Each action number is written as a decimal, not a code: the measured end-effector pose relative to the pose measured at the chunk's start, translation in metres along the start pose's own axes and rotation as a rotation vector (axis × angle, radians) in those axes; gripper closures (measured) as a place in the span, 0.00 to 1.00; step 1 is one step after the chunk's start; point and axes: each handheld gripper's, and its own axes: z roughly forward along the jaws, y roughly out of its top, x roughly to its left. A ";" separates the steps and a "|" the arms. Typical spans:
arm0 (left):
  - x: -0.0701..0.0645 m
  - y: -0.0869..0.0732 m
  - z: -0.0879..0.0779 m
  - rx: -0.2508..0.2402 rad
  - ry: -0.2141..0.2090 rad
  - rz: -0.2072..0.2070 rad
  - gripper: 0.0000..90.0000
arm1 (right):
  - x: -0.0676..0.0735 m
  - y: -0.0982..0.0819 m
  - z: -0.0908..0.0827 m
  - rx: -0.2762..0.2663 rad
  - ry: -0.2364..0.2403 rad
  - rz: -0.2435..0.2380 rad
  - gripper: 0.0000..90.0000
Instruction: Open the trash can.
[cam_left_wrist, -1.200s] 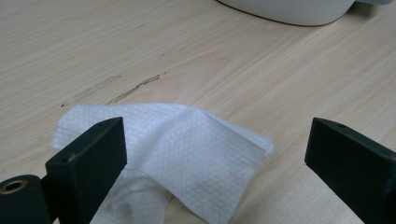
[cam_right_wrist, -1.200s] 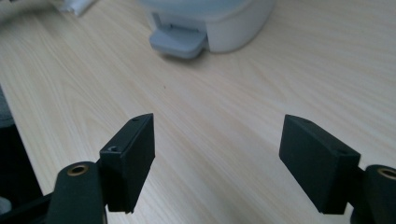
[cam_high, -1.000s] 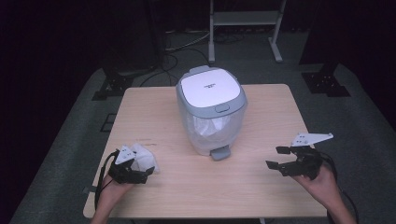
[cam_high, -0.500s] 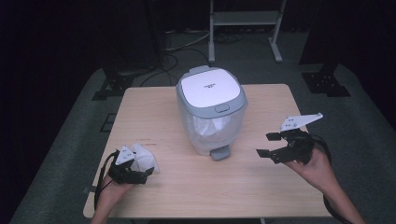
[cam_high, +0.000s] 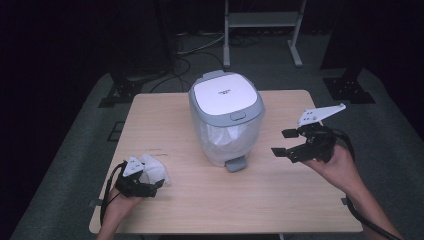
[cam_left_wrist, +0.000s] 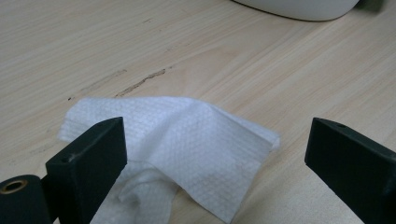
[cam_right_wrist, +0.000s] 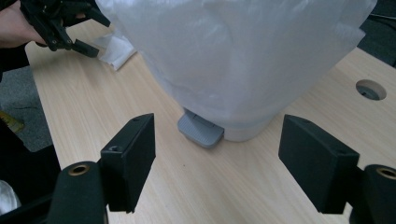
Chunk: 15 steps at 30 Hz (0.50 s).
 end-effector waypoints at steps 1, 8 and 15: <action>0.000 0.000 0.000 -0.001 -0.001 -0.002 0.05 | 0.000 0.003 -0.001 -0.002 -0.001 -0.002 0.29; 0.000 0.000 0.000 0.000 0.001 -0.003 0.05 | 0.005 0.020 -0.006 -0.005 0.000 -0.035 0.32; 0.000 -0.001 0.000 -0.002 0.003 -0.008 0.05 | 0.005 0.037 -0.006 -0.015 0.004 -0.046 0.35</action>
